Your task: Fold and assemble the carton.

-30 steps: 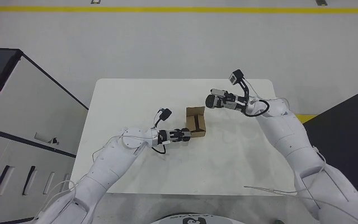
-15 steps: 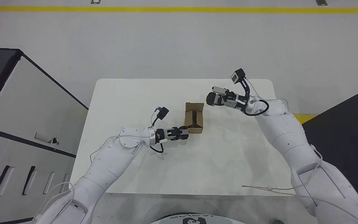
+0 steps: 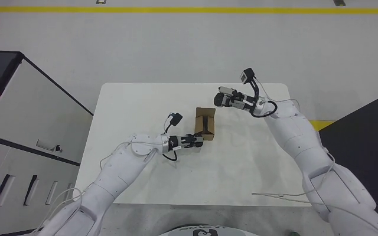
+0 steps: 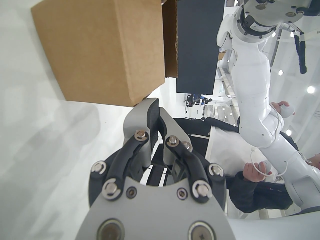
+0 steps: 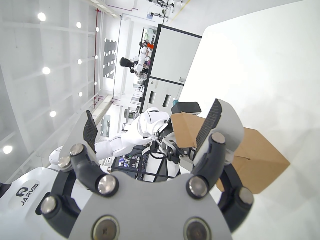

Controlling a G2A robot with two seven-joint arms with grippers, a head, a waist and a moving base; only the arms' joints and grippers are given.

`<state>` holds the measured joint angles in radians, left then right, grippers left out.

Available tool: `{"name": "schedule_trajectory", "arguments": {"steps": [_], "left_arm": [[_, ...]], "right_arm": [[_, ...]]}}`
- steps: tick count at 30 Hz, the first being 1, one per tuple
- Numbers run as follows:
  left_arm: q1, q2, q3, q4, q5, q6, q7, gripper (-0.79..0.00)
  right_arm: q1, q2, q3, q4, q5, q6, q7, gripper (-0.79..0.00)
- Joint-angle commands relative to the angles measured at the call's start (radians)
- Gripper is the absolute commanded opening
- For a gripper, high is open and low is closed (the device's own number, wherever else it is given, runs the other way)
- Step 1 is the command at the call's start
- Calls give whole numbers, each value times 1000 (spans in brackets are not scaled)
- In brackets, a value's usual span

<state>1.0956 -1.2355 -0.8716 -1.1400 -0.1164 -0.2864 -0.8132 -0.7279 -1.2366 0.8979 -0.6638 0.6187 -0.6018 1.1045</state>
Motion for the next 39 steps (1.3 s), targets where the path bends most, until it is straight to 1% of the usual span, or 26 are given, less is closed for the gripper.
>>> {"name": "schedule_trajectory", "arguments": {"steps": [1, 8, 15, 29, 39], "left_arm": [[-3, -2, 3, 6, -1, -3, -2, -785], [-10, -4, -1, 22, -3, -9, 5, -785], [-5, 0, -18, 21, 2, -10, 12, -785], [13, 6, -44, 1, 15, -3, 33, -785], [28, 13, -74, -11, 27, 9, 63, -785]], "right_arm": [[8, -8, -8, 17, -8, -5, -7, 0], [29, -30, -36, 67, -42, 0, 9, 0], [36, -42, -39, 109, -48, -12, 30, 0], [31, -48, -27, 146, -63, -8, 77, 0], [11, -45, -17, 142, -84, -3, 103, 0]]}}
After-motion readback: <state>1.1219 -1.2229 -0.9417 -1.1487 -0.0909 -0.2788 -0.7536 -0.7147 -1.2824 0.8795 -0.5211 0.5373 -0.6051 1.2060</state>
